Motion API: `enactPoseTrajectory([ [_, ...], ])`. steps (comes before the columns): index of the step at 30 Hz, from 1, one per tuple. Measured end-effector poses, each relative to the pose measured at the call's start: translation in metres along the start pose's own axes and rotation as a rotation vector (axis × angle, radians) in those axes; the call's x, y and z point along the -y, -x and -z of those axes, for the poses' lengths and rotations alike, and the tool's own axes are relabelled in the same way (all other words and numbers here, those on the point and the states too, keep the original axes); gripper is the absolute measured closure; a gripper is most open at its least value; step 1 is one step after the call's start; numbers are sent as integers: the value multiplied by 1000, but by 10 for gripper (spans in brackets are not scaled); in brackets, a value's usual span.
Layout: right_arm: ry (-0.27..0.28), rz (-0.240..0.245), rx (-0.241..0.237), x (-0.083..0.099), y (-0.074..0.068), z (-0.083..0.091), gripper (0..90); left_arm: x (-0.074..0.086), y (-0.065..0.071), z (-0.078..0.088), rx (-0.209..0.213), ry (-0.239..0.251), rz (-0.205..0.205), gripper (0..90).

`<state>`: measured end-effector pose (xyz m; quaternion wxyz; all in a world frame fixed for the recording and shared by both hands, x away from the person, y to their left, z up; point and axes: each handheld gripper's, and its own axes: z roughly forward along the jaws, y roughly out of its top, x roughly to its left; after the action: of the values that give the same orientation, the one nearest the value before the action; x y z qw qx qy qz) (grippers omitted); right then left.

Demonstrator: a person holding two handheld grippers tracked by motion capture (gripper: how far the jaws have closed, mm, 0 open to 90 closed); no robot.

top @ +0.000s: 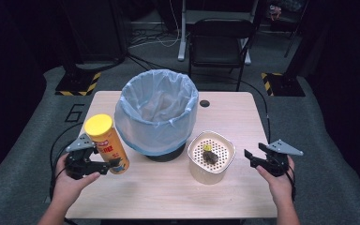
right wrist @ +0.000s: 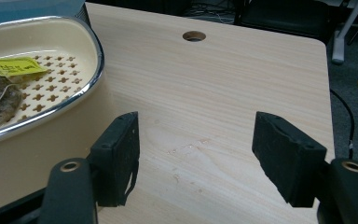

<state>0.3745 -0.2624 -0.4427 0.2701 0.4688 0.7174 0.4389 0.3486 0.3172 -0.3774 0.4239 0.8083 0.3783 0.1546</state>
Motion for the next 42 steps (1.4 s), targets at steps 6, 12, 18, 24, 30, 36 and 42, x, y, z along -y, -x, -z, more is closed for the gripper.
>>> enactPoseTrajectory([
  [6,-12,-8,-8,7,0,-1,318,-26,5,19,-21,-4,-22,246],
  [12,-23,-13,0,12,-2,-3,318,-48,7,37,-36,3,-23,246],
  [18,-28,-16,-2,15,0,-3,318,-68,5,54,-52,8,-8,246],
  [24,-34,-23,-1,18,1,-4,318,-94,3,72,-72,19,-12,246],
  [30,-39,-26,3,19,2,-4,318,-113,4,79,-65,23,-14,247],
  [36,-53,-14,7,22,0,-7,318,-132,4,80,-55,30,-13,247],
  [42,-67,-5,9,24,1,-9,318,-160,9,79,-51,31,-38,247],
])
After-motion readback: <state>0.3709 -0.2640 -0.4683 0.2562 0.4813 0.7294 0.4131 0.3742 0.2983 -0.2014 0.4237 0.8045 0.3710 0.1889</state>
